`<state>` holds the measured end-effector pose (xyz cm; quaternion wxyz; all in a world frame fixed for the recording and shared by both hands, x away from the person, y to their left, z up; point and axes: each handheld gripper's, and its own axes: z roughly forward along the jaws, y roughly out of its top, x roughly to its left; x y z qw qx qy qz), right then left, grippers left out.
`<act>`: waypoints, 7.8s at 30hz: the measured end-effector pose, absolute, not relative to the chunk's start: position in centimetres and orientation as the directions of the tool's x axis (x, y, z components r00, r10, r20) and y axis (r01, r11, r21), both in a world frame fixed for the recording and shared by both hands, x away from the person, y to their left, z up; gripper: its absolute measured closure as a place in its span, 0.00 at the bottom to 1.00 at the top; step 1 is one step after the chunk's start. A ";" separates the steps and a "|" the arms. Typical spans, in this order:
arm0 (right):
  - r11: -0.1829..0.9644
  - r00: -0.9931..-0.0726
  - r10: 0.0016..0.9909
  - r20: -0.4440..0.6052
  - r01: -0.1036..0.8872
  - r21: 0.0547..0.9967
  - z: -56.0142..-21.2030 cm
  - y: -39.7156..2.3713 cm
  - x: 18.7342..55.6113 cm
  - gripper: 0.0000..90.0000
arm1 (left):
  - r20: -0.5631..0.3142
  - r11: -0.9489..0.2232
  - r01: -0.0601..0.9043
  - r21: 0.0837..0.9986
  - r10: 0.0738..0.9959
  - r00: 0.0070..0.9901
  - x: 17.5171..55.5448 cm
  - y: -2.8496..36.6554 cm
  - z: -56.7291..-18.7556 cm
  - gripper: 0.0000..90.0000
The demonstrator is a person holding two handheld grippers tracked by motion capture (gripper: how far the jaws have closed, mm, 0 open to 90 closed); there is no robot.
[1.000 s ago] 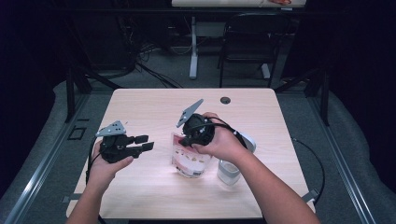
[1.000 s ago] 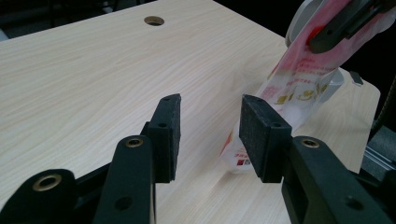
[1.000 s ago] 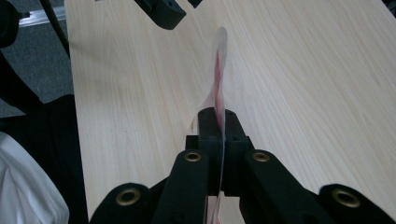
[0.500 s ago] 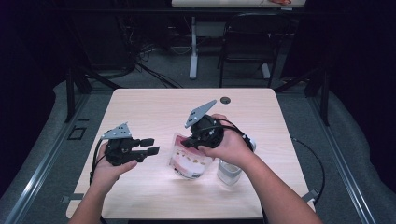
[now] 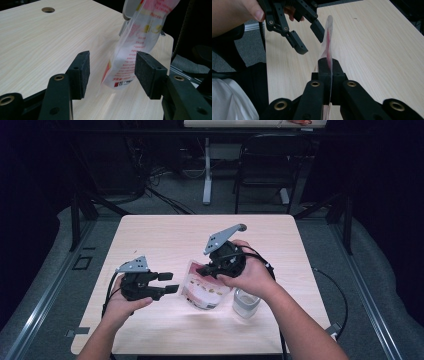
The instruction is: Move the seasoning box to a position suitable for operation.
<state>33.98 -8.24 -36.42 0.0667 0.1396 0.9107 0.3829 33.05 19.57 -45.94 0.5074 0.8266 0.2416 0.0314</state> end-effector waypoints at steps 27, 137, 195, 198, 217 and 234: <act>0.662 -0.961 0.276 -0.032 0.167 0.731 -35.1 -8.4 33.4 1.00 | -0.230 -0.399 0.364 0.841 0.345 0.910 33.4 17.5 -48.4 0.44; 0.629 -0.954 0.299 0.029 0.220 0.746 -36.4 -11.2 33.1 0.93 | -0.248 -0.590 0.351 0.727 0.250 0.936 33.1 16.2 -50.0 0.75; 0.510 -0.911 0.394 0.124 0.329 0.795 -41.9 -14.1 32.8 1.00 | -0.270 -0.612 0.397 0.684 0.293 0.917 33.6 18.4 -50.0 0.79; 0.503 -0.910 0.397 0.120 0.326 0.801 -42.0 -14.2 32.8 1.00 | -0.266 -0.615 0.396 0.682 0.296 0.917 33.6 18.5 -49.9 0.79; 0.440 -0.907 0.394 0.150 0.329 0.835 -43.5 -14.9 33.2 1.00 | -0.255 -0.623 0.418 0.661 0.338 0.906 33.6 18.6 -49.4 0.79; 0.405 -0.898 0.404 0.175 0.347 0.846 -43.8 -15.5 33.2 0.99 | -0.260 -0.625 0.420 0.659 0.335 0.906 33.5 18.6 -47.8 0.80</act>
